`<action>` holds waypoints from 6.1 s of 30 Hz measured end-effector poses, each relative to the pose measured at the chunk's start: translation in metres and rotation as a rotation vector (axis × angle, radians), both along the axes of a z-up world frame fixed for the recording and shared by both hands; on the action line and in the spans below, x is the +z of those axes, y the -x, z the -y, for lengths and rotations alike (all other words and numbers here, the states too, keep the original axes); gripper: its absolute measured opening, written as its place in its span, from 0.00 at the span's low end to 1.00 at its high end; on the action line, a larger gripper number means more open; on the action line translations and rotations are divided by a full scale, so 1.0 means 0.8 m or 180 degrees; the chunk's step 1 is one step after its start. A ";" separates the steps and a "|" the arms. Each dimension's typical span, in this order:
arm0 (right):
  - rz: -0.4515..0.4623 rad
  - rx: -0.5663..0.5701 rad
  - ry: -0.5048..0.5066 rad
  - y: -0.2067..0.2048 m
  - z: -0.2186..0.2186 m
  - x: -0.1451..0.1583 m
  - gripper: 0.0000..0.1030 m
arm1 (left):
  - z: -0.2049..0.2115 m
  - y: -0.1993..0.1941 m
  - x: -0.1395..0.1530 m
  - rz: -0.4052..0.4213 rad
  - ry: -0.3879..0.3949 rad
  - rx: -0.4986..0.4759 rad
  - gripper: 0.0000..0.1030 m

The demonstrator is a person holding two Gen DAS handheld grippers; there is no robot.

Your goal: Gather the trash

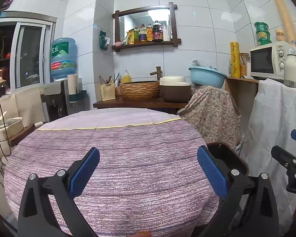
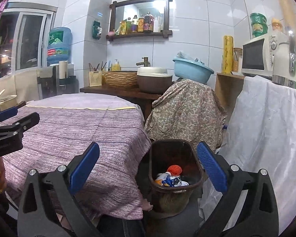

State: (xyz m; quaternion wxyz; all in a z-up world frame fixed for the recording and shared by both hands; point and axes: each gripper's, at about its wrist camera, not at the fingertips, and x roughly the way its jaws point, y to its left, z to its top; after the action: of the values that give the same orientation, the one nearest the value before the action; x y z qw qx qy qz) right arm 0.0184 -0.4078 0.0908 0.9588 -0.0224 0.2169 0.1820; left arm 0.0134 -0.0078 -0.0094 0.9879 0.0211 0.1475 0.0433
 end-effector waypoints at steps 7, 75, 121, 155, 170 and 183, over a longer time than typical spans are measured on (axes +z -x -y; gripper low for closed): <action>0.0033 -0.0039 -0.0026 0.011 0.004 0.006 0.95 | 0.001 0.007 0.003 0.0029 0.0013 0.0001 0.95; -0.0119 -0.0073 -0.0078 0.004 0.010 -0.007 0.95 | -0.003 0.006 0.005 -0.0045 0.0025 -0.0047 0.95; -0.0203 -0.0098 -0.0107 0.008 0.000 -0.012 0.95 | -0.003 0.004 0.000 -0.0106 0.0010 -0.0106 0.95; -0.0252 -0.0114 -0.0117 0.009 -0.008 -0.014 0.95 | 0.001 0.002 -0.001 -0.0133 0.0010 -0.0106 0.95; -0.0259 -0.0113 -0.0117 0.009 -0.009 -0.017 0.95 | 0.005 0.002 -0.008 -0.0110 0.0028 -0.0110 0.95; -0.0261 -0.0116 -0.0125 0.010 -0.009 -0.019 0.95 | 0.006 0.004 -0.007 -0.0109 0.0013 -0.0120 0.95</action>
State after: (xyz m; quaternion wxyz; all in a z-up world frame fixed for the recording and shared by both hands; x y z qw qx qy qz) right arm 0.0105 -0.4007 0.0753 0.9525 0.0078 0.2528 0.1695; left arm 0.0099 -0.0129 -0.0154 0.9859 0.0226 0.1640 0.0241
